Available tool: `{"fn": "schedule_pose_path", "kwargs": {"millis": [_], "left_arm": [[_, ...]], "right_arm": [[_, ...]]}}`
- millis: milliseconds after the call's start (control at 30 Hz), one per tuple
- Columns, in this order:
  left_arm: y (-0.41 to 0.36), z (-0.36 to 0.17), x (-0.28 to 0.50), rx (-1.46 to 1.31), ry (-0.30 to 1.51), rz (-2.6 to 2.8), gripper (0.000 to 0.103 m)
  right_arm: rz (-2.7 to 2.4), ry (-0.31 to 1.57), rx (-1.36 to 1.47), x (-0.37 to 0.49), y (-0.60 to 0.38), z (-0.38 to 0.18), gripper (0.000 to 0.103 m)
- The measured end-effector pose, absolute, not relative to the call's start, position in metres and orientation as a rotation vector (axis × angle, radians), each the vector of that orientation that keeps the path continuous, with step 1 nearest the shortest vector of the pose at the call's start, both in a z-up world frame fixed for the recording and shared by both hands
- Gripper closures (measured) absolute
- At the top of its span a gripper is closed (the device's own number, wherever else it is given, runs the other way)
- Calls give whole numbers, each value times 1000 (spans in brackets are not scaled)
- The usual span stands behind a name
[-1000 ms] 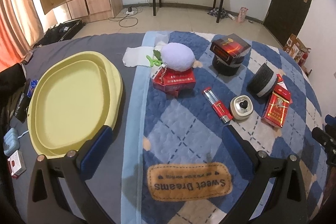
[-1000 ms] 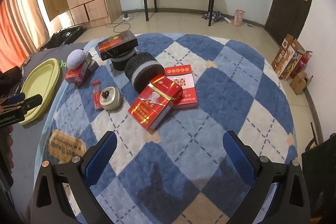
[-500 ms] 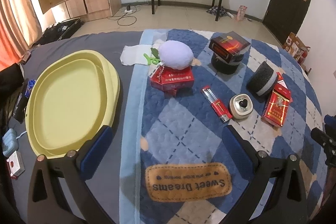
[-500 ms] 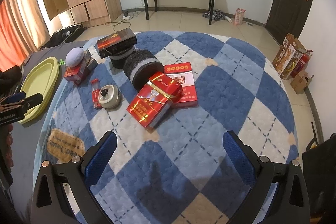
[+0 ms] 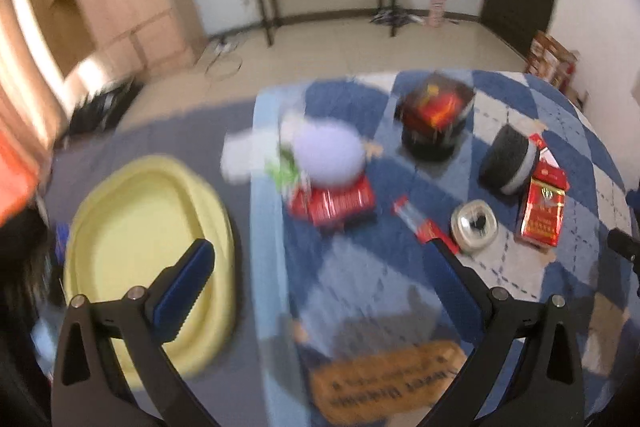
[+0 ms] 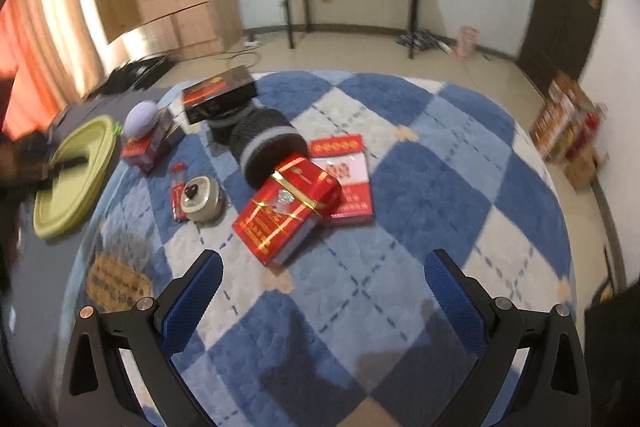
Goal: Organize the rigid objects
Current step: 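Grasp the lavender plush ball with the left gripper while the right gripper grasps the standing red box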
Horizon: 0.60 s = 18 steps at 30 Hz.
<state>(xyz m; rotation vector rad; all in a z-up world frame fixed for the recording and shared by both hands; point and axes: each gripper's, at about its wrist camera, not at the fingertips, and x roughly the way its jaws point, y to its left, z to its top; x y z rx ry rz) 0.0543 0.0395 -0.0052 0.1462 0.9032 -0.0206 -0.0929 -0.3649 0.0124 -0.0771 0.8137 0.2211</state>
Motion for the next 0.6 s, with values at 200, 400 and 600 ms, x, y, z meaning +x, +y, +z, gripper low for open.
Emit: {"fn": "schedule_pose_path", "kwargs": {"millis": [200, 400, 600], "left_arm": [[60, 1, 99, 149, 901, -15, 0], [68, -19, 123, -7, 950, -28, 13], [48, -32, 137, 27, 944, -40, 14]], "right_arm": [[280, 796, -314, -77, -340, -4, 0], [179, 923, 108, -43, -366, -29, 0], [145, 941, 191, -31, -355, -36, 1]]}}
